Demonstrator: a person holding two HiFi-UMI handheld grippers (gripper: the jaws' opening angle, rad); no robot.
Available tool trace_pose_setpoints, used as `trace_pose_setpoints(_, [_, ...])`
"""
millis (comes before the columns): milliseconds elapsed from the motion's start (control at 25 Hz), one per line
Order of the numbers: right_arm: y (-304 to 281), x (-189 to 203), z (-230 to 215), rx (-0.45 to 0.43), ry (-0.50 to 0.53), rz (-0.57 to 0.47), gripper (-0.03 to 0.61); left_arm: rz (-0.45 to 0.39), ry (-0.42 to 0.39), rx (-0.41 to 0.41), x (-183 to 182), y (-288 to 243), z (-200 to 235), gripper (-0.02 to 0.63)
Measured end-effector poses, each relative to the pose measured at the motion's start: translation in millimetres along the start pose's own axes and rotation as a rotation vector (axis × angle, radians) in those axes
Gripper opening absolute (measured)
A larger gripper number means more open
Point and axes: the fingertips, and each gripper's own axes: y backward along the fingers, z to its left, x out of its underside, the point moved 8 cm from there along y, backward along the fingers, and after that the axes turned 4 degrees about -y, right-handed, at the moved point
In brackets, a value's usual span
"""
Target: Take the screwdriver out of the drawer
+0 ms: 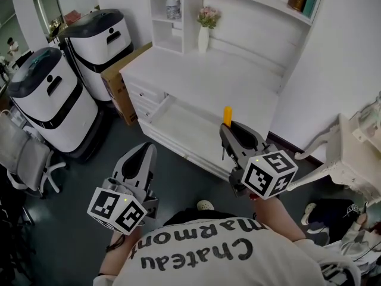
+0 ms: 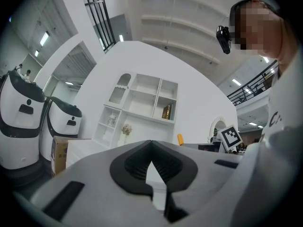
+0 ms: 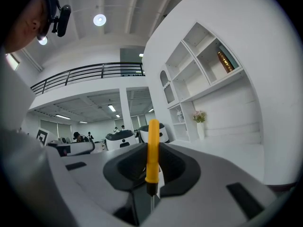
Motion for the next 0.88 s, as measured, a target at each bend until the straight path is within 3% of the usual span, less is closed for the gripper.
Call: trace_pose_setpoints(880, [42.2,32.2,31.9,0.019,0.01,0.044,0.084,0.029,0.016,0.021,12.2,48.2,-22.4,0.02])
